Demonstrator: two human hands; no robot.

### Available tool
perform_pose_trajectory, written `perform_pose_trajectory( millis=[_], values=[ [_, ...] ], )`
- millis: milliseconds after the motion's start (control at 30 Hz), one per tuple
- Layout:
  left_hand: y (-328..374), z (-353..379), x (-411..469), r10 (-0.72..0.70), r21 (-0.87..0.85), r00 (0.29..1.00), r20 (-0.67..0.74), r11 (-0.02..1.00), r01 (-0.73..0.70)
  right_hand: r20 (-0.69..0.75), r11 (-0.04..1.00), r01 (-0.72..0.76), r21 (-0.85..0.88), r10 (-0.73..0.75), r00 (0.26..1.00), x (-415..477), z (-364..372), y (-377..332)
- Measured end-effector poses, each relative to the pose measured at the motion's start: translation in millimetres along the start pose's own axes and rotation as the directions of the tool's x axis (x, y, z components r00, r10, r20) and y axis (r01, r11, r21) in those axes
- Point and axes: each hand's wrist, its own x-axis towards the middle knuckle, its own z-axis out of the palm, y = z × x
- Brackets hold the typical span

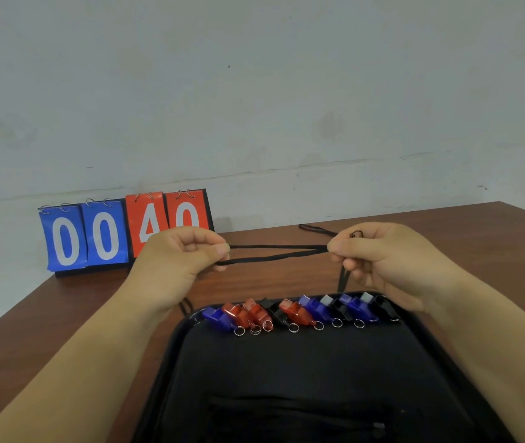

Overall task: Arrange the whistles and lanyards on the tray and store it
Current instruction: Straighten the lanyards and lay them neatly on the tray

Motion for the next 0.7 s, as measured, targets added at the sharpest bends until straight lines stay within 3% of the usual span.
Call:
perform_pose_trajectory(
  millis=[167,300,433,567,700],
  values=[
    [-2.7,-7.6,0.3,-0.038,0.272,0.989,0.145,0.962,-0.003,-0.002,0.986,-0.005,-0.165,0.004,1.000,3.5,-5.8,3.9],
    [-6.3,-15.0,-0.3,-0.122,0.450,0.942,0.314,0.892,-0.035,0.086,0.899,0.034,-0.436,0.005,0.996,0.6,-9.7,5.7],
    [-6.6,-18.6,3.7,-0.177,0.499,0.882,0.436,0.864,-0.073,0.202,0.778,0.085,-0.623,0.054,0.978,-3.5,-13.6,3.9],
    [-10.2,-19.5,4.7,-0.192,0.517,0.835,0.516,0.847,-0.125,0.277,0.727,0.110,-0.678,0.115,0.954,-4.8,-15.3,5.2],
    [-13.6,-15.4,1.6,-0.281,0.555,0.718,0.636,0.814,-0.173,0.387,0.622,0.155,-0.768,0.257,0.885,-7.6,-12.3,5.7]
  ],
)
